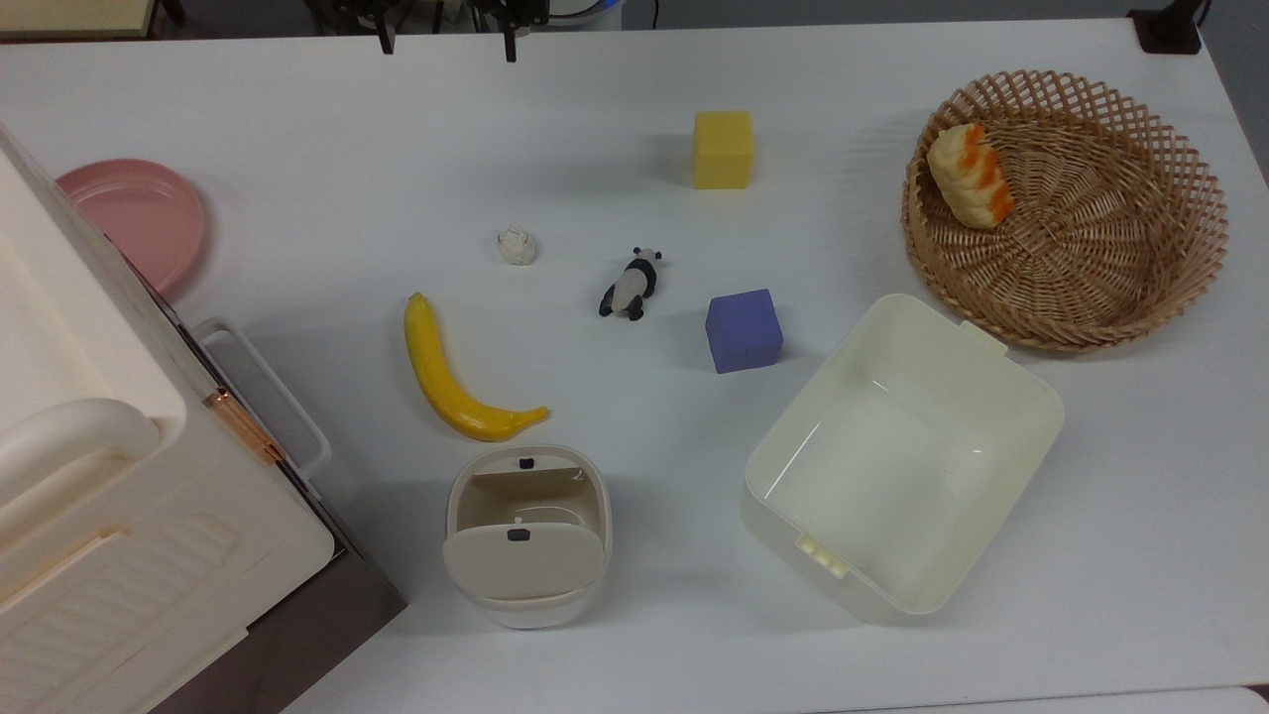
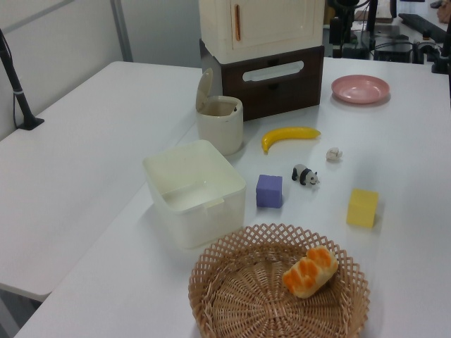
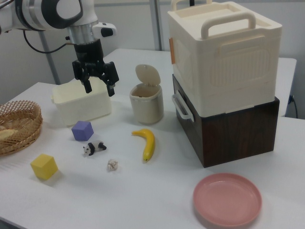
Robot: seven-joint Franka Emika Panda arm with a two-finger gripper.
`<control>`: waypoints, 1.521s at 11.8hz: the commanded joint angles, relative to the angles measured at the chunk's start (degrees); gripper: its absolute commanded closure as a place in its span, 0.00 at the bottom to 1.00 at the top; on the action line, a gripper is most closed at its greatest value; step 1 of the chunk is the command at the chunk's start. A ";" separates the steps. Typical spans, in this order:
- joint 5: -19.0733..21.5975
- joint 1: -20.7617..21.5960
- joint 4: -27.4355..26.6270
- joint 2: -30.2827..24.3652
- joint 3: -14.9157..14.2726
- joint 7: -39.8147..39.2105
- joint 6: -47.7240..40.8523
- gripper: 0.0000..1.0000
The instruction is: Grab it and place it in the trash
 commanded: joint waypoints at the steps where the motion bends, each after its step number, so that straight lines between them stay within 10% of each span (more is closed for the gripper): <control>1: 0.06 0.13 -0.59 0.07 0.20 -0.98 -2.99 0.00; 18: 0.07 0.13 -0.85 -0.01 -0.06 -2.56 -3.18 0.00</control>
